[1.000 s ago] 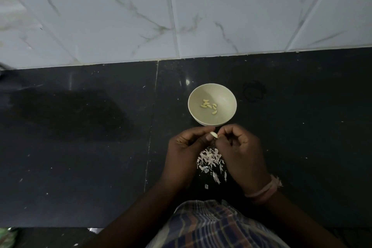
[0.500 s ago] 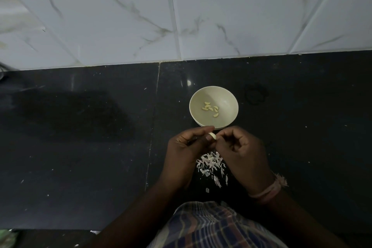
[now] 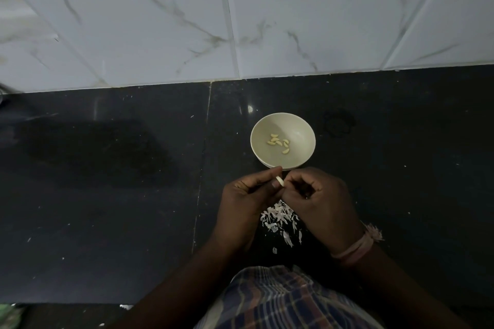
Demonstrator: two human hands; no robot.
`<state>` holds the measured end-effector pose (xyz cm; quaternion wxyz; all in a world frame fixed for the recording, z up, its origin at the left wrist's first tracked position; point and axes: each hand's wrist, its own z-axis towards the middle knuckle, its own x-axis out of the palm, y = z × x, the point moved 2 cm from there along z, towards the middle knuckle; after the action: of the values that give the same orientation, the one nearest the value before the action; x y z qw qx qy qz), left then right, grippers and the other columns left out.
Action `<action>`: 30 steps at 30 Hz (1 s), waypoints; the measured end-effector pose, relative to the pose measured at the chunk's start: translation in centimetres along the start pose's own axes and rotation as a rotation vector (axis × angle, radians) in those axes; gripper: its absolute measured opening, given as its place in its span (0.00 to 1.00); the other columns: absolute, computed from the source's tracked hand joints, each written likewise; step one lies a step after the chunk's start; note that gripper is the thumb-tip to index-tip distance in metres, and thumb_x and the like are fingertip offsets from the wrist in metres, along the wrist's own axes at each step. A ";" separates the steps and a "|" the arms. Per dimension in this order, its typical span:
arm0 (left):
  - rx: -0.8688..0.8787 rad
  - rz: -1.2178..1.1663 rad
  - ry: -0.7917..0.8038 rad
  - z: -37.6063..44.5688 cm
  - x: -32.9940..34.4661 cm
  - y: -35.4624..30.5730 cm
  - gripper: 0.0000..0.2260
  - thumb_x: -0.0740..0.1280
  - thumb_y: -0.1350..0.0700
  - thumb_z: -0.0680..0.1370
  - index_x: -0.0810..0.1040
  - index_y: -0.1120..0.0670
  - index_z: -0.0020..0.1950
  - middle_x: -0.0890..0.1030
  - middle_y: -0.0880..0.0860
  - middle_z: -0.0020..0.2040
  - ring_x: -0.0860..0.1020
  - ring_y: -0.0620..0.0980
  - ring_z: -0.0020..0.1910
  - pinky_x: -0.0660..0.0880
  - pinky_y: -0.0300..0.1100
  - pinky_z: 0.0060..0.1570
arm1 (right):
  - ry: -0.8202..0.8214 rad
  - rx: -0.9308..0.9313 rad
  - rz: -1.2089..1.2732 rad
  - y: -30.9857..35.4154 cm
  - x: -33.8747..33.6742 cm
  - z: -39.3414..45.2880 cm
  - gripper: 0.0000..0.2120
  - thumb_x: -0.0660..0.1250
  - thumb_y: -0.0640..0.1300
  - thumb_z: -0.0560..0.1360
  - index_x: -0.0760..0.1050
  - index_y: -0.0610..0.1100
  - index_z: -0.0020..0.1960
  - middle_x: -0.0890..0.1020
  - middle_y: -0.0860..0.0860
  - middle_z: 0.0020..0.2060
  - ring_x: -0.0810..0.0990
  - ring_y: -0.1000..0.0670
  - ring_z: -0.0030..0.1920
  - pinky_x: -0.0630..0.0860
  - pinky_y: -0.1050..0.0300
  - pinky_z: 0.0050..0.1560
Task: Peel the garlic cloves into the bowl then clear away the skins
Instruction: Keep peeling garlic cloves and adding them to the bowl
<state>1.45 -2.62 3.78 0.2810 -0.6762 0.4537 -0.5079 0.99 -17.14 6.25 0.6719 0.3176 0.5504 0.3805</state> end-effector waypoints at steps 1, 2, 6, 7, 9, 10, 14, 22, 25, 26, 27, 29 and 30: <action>-0.005 0.005 0.001 -0.1 0.0 0.0 0.13 0.69 0.68 0.78 0.83 0.63 0.61 0.85 0.63 0.56 0.83 0.62 0.59 0.80 0.48 0.58 | 0.003 0.005 0.003 0.0 0.0 0.0 0.08 0.73 0.34 0.70 0.80 0.45 0.38 0.79 0.53 0.32 0.78 0.52 0.34 0.73 0.58 0.35; -0.011 0.010 0.001 -0.2 0.0 0.0 0.13 0.69 0.68 0.78 0.82 0.64 0.61 0.85 0.63 0.56 0.83 0.62 0.59 0.80 0.50 0.59 | 0.006 0.010 0.002 0.0 0.1 0.0 0.08 0.73 0.34 0.70 0.80 0.45 0.38 0.79 0.53 0.32 0.78 0.53 0.33 0.73 0.61 0.34; -0.010 0.030 0.000 -0.3 0.2 -0.2 0.13 0.69 0.68 0.78 0.82 0.63 0.62 0.85 0.62 0.56 0.83 0.61 0.59 0.79 0.52 0.61 | 0.018 0.033 0.001 -0.1 0.1 0.0 0.07 0.74 0.35 0.69 0.79 0.45 0.38 0.79 0.55 0.32 0.78 0.54 0.33 0.70 0.69 0.35; -0.012 0.030 0.001 -0.4 0.3 -0.3 0.13 0.69 0.68 0.78 0.82 0.63 0.61 0.85 0.62 0.56 0.83 0.61 0.58 0.80 0.51 0.60 | 0.019 0.037 0.000 -0.1 0.0 0.0 0.08 0.73 0.34 0.69 0.79 0.45 0.38 0.79 0.55 0.32 0.77 0.54 0.33 0.70 0.68 0.34; -0.024 0.027 0.005 -0.5 0.5 -0.4 0.12 0.68 0.68 0.78 0.82 0.63 0.61 0.86 0.61 0.55 0.84 0.60 0.58 0.80 0.50 0.60 | 0.018 0.048 -0.001 -0.2 0.0 0.0 0.08 0.73 0.35 0.69 0.77 0.46 0.38 0.78 0.55 0.32 0.77 0.53 0.33 0.69 0.68 0.34; -0.034 0.019 0.009 -0.5 0.6 -0.5 0.12 0.67 0.68 0.78 0.82 0.62 0.61 0.86 0.61 0.55 0.84 0.59 0.57 0.80 0.50 0.60 | 0.014 0.049 0.000 -0.2 0.1 0.0 0.08 0.73 0.35 0.70 0.77 0.46 0.38 0.78 0.55 0.32 0.77 0.53 0.33 0.69 0.68 0.35; -0.053 -0.006 0.013 -0.5 0.8 -0.5 0.14 0.71 0.64 0.75 0.83 0.61 0.60 0.85 0.62 0.55 0.83 0.61 0.58 0.78 0.54 0.63 | 0.033 0.038 0.016 -0.2 0.0 0.0 0.08 0.73 0.36 0.70 0.77 0.46 0.39 0.78 0.54 0.33 0.76 0.53 0.34 0.69 0.68 0.35; -0.044 -0.008 0.036 -0.5 0.9 -0.7 0.15 0.70 0.66 0.74 0.82 0.61 0.60 0.85 0.61 0.56 0.83 0.57 0.57 0.78 0.51 0.62 | 0.009 0.116 0.091 -0.4 0.1 0.0 0.08 0.73 0.36 0.71 0.77 0.45 0.38 0.78 0.55 0.32 0.75 0.57 0.32 0.68 0.70 0.34; -0.045 -0.034 0.037 -0.4 0.8 -0.6 0.15 0.67 0.70 0.76 0.81 0.61 0.61 0.86 0.61 0.55 0.84 0.55 0.55 0.81 0.45 0.55 | -0.027 0.172 0.121 -0.7 0.2 0.2 0.08 0.72 0.37 0.73 0.77 0.47 0.39 0.79 0.54 0.32 0.74 0.58 0.32 0.69 0.67 0.34; -0.049 -0.047 0.035 -0.3 0.7 -0.6 0.15 0.68 0.70 0.75 0.81 0.61 0.61 0.86 0.61 0.54 0.85 0.54 0.54 0.81 0.43 0.53 | -0.046 0.189 0.145 -0.8 0.2 0.3 0.07 0.72 0.38 0.73 0.77 0.47 0.39 0.79 0.52 0.32 0.74 0.56 0.31 0.70 0.64 0.33; -0.050 -0.061 0.030 -0.3 0.6 -0.5 0.17 0.70 0.69 0.73 0.81 0.61 0.61 0.86 0.61 0.54 0.84 0.54 0.53 0.81 0.42 0.52 | -0.066 0.198 0.161 -0.8 0.1 0.4 0.07 0.71 0.39 0.74 0.77 0.47 0.39 0.78 0.50 0.32 0.74 0.52 0.32 0.72 0.59 0.33; -0.047 -0.080 0.020 -0.1 0.5 -0.4 0.19 0.72 0.66 0.70 0.81 0.61 0.61 0.85 0.62 0.53 0.84 0.54 0.52 0.82 0.43 0.51 | -0.095 0.192 0.172 -0.9 -0.1 0.4 0.08 0.67 0.40 0.77 0.77 0.47 0.40 0.78 0.48 0.32 0.75 0.47 0.33 0.73 0.51 0.34; -0.045 -0.087 0.011 0.0 0.5 -0.4 0.19 0.72 0.66 0.70 0.81 0.61 0.61 0.85 0.63 0.53 0.84 0.55 0.52 0.82 0.45 0.52 | -0.094 0.187 0.180 -0.8 -0.2 0.3 0.09 0.64 0.43 0.79 0.76 0.46 0.40 0.77 0.48 0.32 0.75 0.46 0.33 0.73 0.48 0.34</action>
<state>1.64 -2.85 4.34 0.2407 -0.6988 0.4367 -0.5129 1.45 -17.73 5.70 0.6274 0.4446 0.5206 0.3710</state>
